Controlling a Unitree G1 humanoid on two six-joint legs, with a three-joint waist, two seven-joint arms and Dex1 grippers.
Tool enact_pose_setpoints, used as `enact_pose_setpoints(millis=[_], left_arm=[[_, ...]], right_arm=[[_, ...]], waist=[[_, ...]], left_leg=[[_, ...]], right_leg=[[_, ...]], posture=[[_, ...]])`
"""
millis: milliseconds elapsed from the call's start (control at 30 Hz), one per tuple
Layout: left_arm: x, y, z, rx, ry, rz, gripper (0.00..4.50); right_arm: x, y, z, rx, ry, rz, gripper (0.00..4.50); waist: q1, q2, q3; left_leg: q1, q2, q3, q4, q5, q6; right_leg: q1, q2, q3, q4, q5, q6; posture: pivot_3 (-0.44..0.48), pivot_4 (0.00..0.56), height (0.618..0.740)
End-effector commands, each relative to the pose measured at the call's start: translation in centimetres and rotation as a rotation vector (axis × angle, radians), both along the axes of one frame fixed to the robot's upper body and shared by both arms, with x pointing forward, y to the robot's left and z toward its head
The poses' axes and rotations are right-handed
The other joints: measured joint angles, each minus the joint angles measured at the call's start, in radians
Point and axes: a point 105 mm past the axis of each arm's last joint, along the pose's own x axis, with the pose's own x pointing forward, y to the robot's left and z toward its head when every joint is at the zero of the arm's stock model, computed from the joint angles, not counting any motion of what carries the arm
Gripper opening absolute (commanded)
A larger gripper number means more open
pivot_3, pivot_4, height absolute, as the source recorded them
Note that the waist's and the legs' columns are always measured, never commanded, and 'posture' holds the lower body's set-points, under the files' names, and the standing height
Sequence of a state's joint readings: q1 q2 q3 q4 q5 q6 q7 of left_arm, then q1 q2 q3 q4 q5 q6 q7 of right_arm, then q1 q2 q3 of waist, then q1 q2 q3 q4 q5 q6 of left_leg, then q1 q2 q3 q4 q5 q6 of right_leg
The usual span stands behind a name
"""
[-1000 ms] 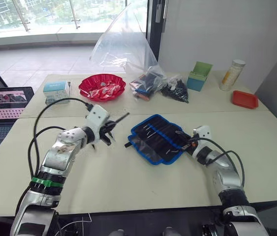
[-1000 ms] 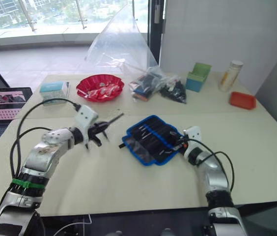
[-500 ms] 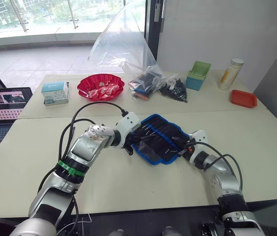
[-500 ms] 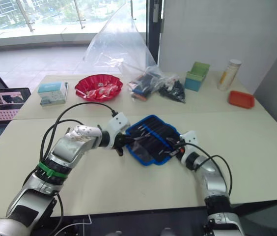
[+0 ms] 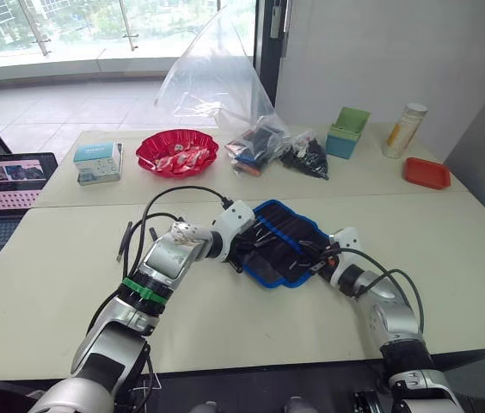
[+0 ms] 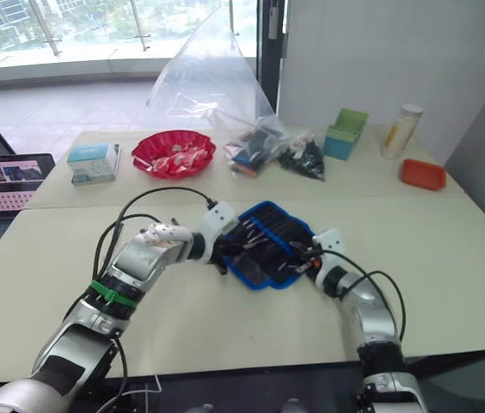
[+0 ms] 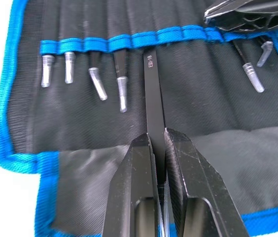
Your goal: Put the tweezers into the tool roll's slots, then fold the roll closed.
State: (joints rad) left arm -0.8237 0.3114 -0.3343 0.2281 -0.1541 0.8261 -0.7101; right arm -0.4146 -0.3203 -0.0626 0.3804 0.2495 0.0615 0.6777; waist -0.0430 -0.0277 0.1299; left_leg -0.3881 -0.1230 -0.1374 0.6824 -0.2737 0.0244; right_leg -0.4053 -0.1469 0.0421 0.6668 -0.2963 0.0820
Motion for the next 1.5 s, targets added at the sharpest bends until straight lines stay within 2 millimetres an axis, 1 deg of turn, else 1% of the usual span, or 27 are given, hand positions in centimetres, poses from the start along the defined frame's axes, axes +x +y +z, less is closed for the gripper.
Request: enact_pose_setpoints(millis=[33,133,267,433,533,767,900,967,1133,1200,1267,1300,1367,1433,1500], left_arm=[[0.6,-0.6,0.9,-0.004,-0.053,-0.003,0.03],[1.3,-1.2,0.6,0.016,-0.091,0.016,0.03],[2.6,-2.9,0.7,-0.006,-0.124,0.055,0.03],[2.8,-3.7,1.1,-0.046,-0.116,0.037,0.03],[2.8,-4.3,0.7,-0.046,-0.106,0.019,0.03],[3.9,-5.3,0.6,-0.037,-0.119,0.014,0.03],[4.0,-6.7,-0.2,-0.021,-0.118,-0.007,0.03],[4.1,-7.2,-0.2,-0.036,-0.111,-0.007,0.03],[4.3,-7.4,0.3,-0.016,-0.147,-0.03,0.03],[4.4,-7.0,0.6,-0.052,-0.138,-0.013,0.03],[4.3,-6.4,0.8,-0.077,-0.126,-0.009,0.86],[4.0,-6.2,1.0,-0.096,-0.122,-0.016,1.04],[3.4,-5.9,1.6,-0.142,-0.13,-0.038,1.76],[2.9,-5.5,2.4,-0.174,-0.153,-0.053,2.36],[2.4,-4.5,3.2,-0.205,-0.172,-0.06,3.1]], right_arm=[[-0.3,0.0,-0.4,-0.019,0.021,0.01,0.0],[-0.2,0.0,-0.4,-0.025,0.026,0.011,0.0],[-0.3,0.2,-0.7,-0.036,0.038,0.019,0.0],[-0.4,0.3,-0.8,-0.036,0.042,0.021,0.0],[-0.5,0.4,-1.0,-0.038,0.046,0.023,0.0],[-0.5,0.9,-1.0,-0.011,0.063,0.031,0.0],[-0.5,1.0,-1.4,-0.027,0.079,0.03,0.0],[-0.6,1.0,-1.4,-0.029,0.082,0.031,0.0],[-0.3,0.7,-1.3,-0.036,0.077,0.009,0.0],[-0.3,0.5,-1.4,-0.035,0.078,0.003,0.0],[-0.3,0.4,-1.7,-0.036,0.086,-0.003,0.0],[-0.3,0.3,-1.8,-0.038,0.09,-0.007,0.0],[-0.2,0.0,-2.0,-0.038,0.097,-0.021,0.0],[-0.2,-0.2,-2.1,-0.034,0.102,-0.032,0.0],[-0.2,-0.3,-2.2,-0.036,0.103,-0.031,0.0]], waist=[[0.0,0.0,0.0],[0.004,0.0,0.0],[0.009,0.0,0.0],[0.003,0.0,0.0],[0.003,0.0,0.0],[0.004,0.0,0.0],[0.004,-0.001,0.0],[0.006,-0.001,0.0],[0.009,-0.001,0.0],[0.009,-0.001,0.0],[0.008,-0.001,0.0],[0.007,-0.001,0.0],[0.005,-0.001,0.0],[0.005,-0.001,0.0],[0.005,-0.001,0.0]], left_leg=[[0.0,0.0,0.0,0.0,0.0,0.0],[0.0,0.0,0.0,0.002,0.0,0.0],[0.0,-0.001,0.0,0.004,0.0,0.0],[0.0,0.0,0.0,0.004,0.0,0.0],[-0.001,0.0,0.0,0.004,0.0,0.0],[-0.001,-0.001,0.0,0.007,0.0,0.001],[-0.001,-0.001,0.0,0.007,0.0,0.001],[-0.002,-0.001,0.0,0.008,-0.001,0.001],[-0.002,-0.001,0.0,0.011,-0.001,0.002],[-0.002,-0.001,0.0,0.011,-0.001,0.002],[-0.002,-0.001,0.0,0.011,-0.001,0.002],[-0.003,-0.001,0.0,0.011,-0.001,0.002],[-0.003,-0.001,0.0,0.011,-0.001,0.002],[-0.003,-0.001,0.0,0.011,-0.001,0.002],[-0.003,-0.001,0.0,0.012,-0.001,0.002]], right_leg=[[0.0,0.0,0.0,0.0,0.0,0.0],[0.001,0.0,0.0,0.0,0.0,0.0],[0.002,0.0,0.0,0.0,0.001,0.001],[0.001,0.0,0.0,0.002,0.001,0.001],[0.001,0.0,0.0,0.006,0.001,0.001],[0.001,0.0,0.0,0.005,0.001,0.001],[0.001,0.0,0.0,0.006,0.001,0.001],[0.001,0.0,0.0,0.006,0.001,0.002],[0.001,0.0,0.0,0.006,0.001,0.002],[0.001,-0.001,0.0,0.006,0.001,0.002],[0.001,0.0,0.0,0.007,0.001,0.002],[0.0,-0.001,0.001,0.008,0.001,0.002],[0.0,-0.001,0.001,0.013,0.001,0.002],[0.0,-0.001,0.001,0.013,0.001,0.002],[0.0,-0.001,0.001,0.013,0.001,0.002]], posture=[[0.0,0.15,0.74],[0.0,0.15,0.74],[0.0,0.15,0.74],[0.0,0.15,0.74],[0.0,0.15,0.74],[0.0,0.15,0.74],[0.0,0.15,0.74],[0.0,0.15,0.74],[0.0,0.15,0.74],[0.0,0.15,0.74],[0.0,0.15,0.74],[0.0,0.15,0.74],[0.0,0.15,0.74],[0.0,0.15,0.74],[0.0,0.15,0.74]])
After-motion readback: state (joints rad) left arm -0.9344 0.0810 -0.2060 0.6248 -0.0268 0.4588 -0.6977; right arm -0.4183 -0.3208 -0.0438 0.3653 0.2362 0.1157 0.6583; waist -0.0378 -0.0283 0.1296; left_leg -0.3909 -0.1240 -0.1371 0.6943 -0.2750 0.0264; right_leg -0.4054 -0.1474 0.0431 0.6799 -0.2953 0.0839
